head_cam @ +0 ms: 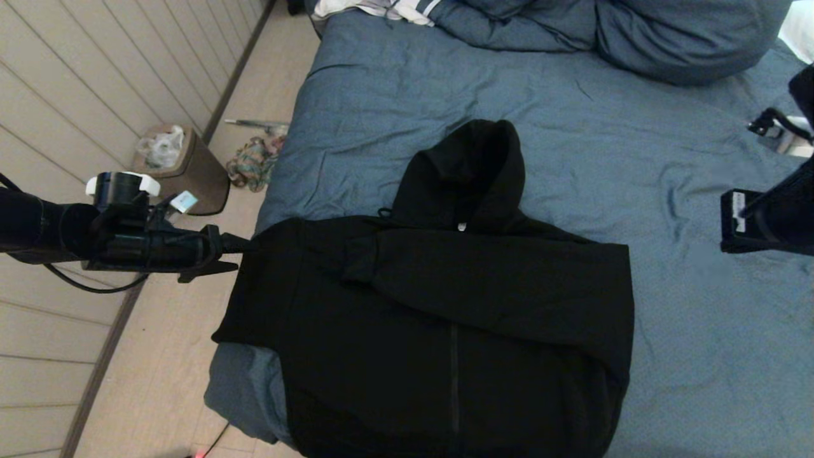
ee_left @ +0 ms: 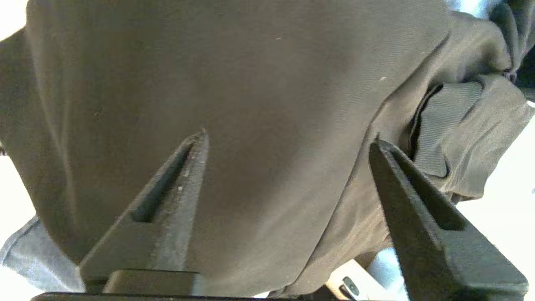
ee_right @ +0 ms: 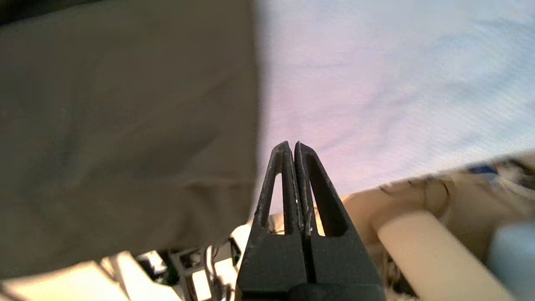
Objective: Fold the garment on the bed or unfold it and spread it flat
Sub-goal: Fold the black sweatshirt
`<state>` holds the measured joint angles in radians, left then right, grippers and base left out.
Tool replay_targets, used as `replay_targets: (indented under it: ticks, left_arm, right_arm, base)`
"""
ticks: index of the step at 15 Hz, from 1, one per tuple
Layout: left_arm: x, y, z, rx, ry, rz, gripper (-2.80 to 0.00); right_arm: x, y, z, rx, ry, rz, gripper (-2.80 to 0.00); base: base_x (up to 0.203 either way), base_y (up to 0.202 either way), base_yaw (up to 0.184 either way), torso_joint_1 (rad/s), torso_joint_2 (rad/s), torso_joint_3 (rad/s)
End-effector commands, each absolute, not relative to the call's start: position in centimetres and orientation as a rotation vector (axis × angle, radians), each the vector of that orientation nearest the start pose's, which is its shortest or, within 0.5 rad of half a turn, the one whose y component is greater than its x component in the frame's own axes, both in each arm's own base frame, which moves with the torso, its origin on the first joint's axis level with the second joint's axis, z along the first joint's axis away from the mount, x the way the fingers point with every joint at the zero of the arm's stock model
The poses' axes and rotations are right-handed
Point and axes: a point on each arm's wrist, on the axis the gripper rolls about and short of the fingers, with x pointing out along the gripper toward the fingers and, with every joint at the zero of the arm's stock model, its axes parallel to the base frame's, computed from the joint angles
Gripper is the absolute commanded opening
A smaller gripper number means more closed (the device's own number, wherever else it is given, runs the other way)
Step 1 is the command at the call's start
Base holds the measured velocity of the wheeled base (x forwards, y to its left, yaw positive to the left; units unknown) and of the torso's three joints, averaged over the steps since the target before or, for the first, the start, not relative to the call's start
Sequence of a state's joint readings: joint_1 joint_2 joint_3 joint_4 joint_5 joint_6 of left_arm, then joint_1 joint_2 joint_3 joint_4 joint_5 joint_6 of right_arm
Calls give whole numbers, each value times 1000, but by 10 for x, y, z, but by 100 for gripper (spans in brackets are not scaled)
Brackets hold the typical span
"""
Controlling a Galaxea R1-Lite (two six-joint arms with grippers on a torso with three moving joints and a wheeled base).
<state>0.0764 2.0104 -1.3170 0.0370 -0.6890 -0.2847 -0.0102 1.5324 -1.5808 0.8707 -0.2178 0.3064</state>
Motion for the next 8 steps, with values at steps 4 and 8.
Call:
replay_targets:
  ticks: [4, 8]
  left_arm:
    - [390, 15, 135, -544, 787, -487, 0]
    - [394, 13, 122, -532, 781, -486, 0]
  right_arm:
    - [243, -28, 302, 243, 800, -425, -280]
    - [260, -29, 301, 247, 797, -415, -280]
  base:
    - [0, 0, 0, 0, 0, 0]
    - [0, 0, 0, 0, 0, 0]
